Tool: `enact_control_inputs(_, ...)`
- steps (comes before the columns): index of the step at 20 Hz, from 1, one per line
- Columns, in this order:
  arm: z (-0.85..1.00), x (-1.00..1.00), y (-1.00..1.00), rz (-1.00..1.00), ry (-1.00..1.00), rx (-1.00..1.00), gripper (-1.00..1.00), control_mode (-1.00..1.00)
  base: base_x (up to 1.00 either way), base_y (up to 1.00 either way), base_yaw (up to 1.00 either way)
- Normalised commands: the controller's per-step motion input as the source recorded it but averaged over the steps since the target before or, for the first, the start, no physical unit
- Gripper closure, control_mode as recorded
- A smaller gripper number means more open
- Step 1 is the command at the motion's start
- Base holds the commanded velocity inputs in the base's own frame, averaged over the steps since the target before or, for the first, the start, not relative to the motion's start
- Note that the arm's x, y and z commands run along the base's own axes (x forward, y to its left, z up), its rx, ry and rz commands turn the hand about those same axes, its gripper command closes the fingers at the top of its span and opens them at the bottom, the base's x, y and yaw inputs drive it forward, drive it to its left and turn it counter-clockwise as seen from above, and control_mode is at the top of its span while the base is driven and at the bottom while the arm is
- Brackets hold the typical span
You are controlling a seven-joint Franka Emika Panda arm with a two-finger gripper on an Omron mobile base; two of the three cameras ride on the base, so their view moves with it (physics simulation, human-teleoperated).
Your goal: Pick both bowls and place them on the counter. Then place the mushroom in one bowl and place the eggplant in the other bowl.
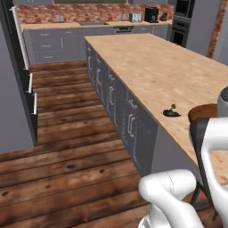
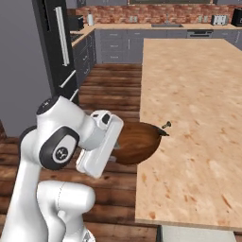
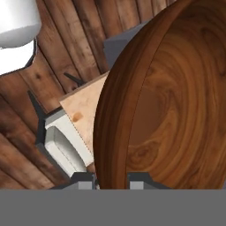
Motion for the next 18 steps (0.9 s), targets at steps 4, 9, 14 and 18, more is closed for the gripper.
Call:
enact_control_inputs(4,-0.28,0.13,-0.37,0.0,0.0,0.0,1.0,-1.0,0.0,0.0,0.0)
enact_control_inputs(9,-0.27,0.27,-0.14,0.0,0.0,0.0,1.0,-1.0,0.0,0.0,0.0)
enact_control_inputs(14,-0.25,0.41,-0.08,0.0,0.0,0.0,1.0,-1.0,0.0,0.0,0.0)
enact_control_inputs(18,-0.21,0.48,-0.22,0.0,0.0,0.01,1.0,-1.0,0.0,0.0,0.0)
